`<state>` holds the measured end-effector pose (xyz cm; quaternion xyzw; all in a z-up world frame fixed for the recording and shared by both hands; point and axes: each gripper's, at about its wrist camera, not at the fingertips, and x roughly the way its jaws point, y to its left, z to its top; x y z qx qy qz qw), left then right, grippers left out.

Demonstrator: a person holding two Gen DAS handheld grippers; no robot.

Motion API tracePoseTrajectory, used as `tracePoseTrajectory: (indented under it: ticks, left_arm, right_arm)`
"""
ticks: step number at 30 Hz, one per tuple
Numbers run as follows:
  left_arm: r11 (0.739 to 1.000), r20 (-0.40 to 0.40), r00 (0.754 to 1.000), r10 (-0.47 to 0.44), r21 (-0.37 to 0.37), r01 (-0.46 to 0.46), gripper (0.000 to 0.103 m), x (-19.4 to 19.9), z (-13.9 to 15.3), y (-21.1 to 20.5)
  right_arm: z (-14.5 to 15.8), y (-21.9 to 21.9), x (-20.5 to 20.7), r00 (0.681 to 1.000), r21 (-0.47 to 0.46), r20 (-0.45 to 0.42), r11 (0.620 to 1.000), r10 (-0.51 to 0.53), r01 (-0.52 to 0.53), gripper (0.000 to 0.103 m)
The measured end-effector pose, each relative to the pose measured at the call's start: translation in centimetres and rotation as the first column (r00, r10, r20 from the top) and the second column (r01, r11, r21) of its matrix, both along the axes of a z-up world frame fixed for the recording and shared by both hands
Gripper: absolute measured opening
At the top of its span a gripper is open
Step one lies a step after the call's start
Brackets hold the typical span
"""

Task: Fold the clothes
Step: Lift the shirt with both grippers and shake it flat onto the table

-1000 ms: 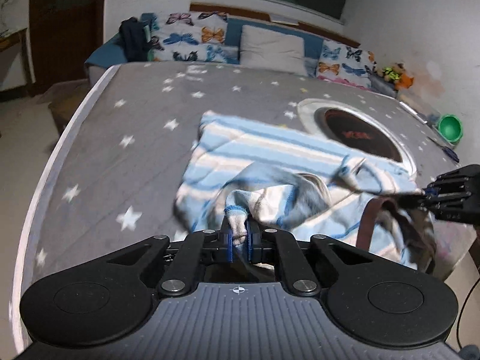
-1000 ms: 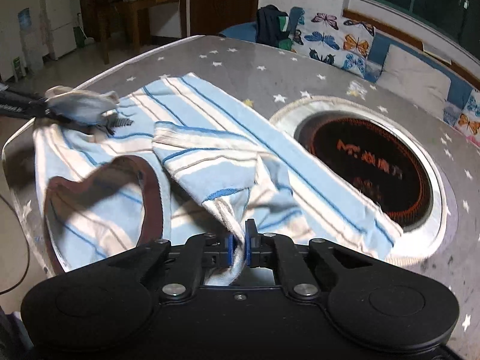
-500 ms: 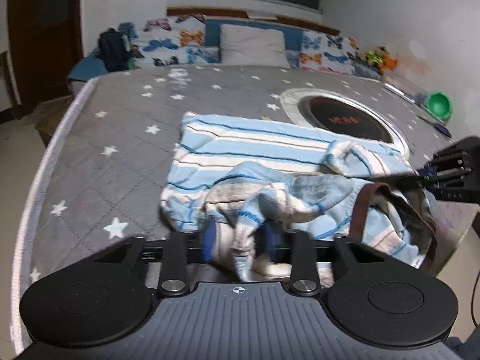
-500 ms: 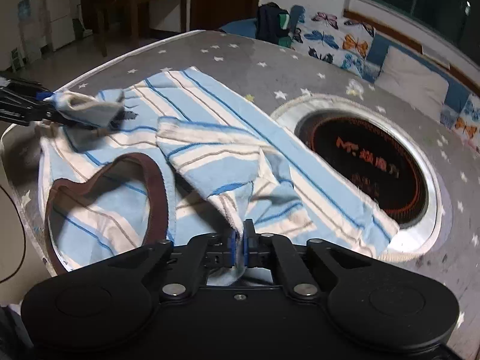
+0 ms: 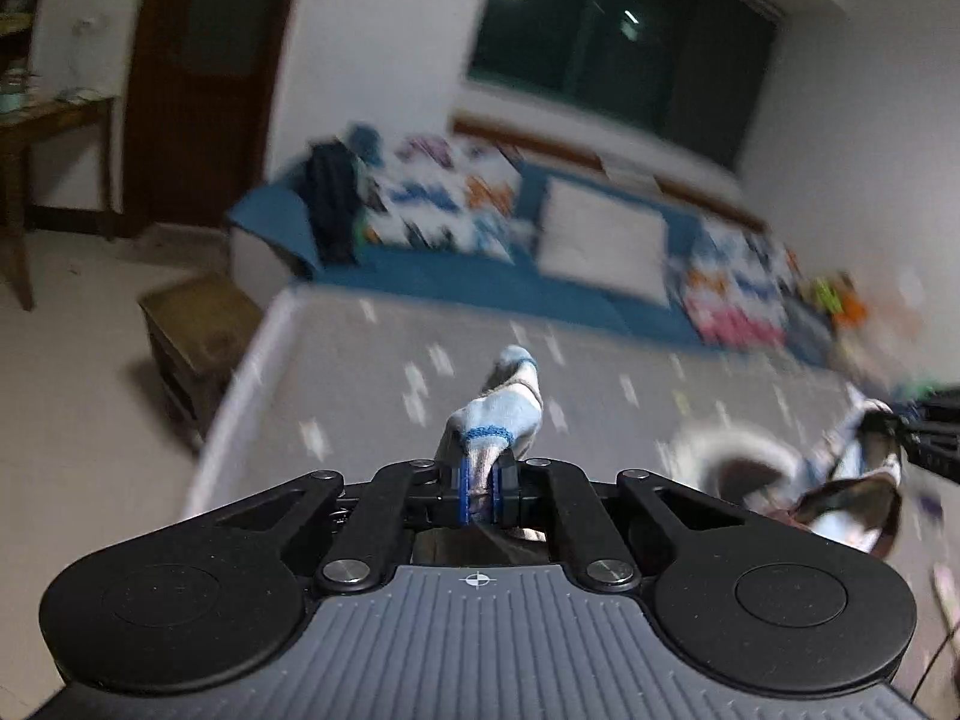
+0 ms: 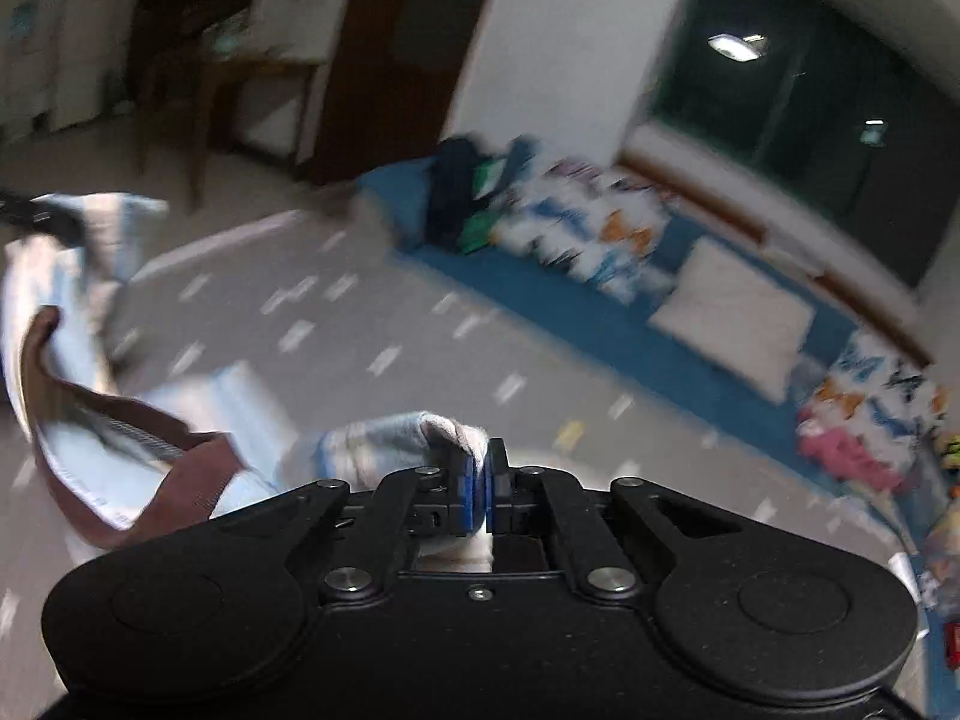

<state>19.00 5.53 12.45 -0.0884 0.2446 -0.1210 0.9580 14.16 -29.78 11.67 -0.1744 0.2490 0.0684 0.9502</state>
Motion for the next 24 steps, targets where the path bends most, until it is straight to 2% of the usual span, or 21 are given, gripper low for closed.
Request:
tracePoseTrajectory:
  ticks: [2, 4, 8, 9, 11, 14, 15, 18, 19, 20, 23, 24]
  left_arm:
    - [0.999, 0.043, 0.998, 0.036, -0.004, -0.036, 0.007, 1.4, 2.2, 0.0]
    - [0.996, 0.127, 0.988, 0.086, -0.044, -0.081, 0.007, 3.0, 6.3, 0.1]
    - [0.987, 0.253, 0.960, 0.121, -0.131, -0.089, 0.007, 2.6, 10.8, 0.2]
    - [0.987, 0.259, 0.958, 0.120, -0.132, -0.088, 0.007, 2.5, 11.0, 0.3]
    - [0.989, 0.286, 0.952, 0.110, -0.127, -0.076, 0.007, 1.4, 11.5, 0.0]
    - [0.993, 0.263, 0.960, 0.098, -0.092, -0.076, 0.007, -0.5, 10.1, -0.3]
    - [0.994, 0.220, 0.971, 0.095, -0.074, -0.081, 0.007, -1.7, 8.2, -0.4]
    - [0.995, 0.157, 0.984, 0.085, -0.059, -0.076, 0.007, -3.8, 4.9, -0.2]
    - [0.996, 0.111, 0.991, 0.081, -0.044, -0.076, 0.007, -5.3, 2.4, -0.2]
    - [0.996, 0.103, 0.991, 0.080, -0.041, -0.076, 0.007, -5.5, 2.1, 0.1]
    - [0.997, -0.030, 0.997, 0.073, 0.013, -0.072, 0.007, -9.9, -4.7, 0.3]
    - [0.997, -0.042, 0.997, 0.072, 0.013, -0.071, 0.007, -10.2, -5.2, 0.6]
  right_arm:
    - [2.7, -0.5, 3.0, 0.996, 0.025, 0.072, 0.999, -0.050, 0.049, 0.004]
    - [5.4, -0.9, 5.0, 0.984, 0.056, 0.153, 0.995, -0.094, 0.087, 0.004]
    - [10.4, -1.4, 6.5, 0.943, 0.134, 0.303, 0.986, -0.139, 0.102, 0.004]
    - [10.7, -1.6, 6.4, 0.939, 0.147, 0.311, 0.984, -0.145, 0.103, 0.004]
    - [8.4, -1.9, 5.1, 0.956, 0.152, 0.258, 0.983, -0.141, 0.104, 0.004]
    - [5.0, -2.5, 3.1, 0.975, 0.160, 0.177, 0.981, -0.134, 0.106, 0.004]
    - [3.9, -2.7, 2.4, 0.980, 0.163, 0.150, 0.981, -0.131, 0.106, 0.004]
    - [0.5, -3.2, 0.4, 0.990, 0.171, 0.067, 0.979, -0.122, 0.109, 0.004]
    - [-0.6, -3.4, -0.3, 0.992, 0.173, 0.039, 0.979, -0.119, 0.110, 0.004]
    - [-1.7, -3.6, -1.0, 0.993, 0.176, 0.012, 0.978, -0.115, 0.111, 0.004]
    - [-5.1, -4.1, -3.0, 0.992, 0.183, -0.071, 0.976, -0.103, 0.115, 0.004]
    - [-6.2, -4.3, -3.7, 0.990, 0.185, -0.099, 0.976, -0.099, 0.116, 0.004]
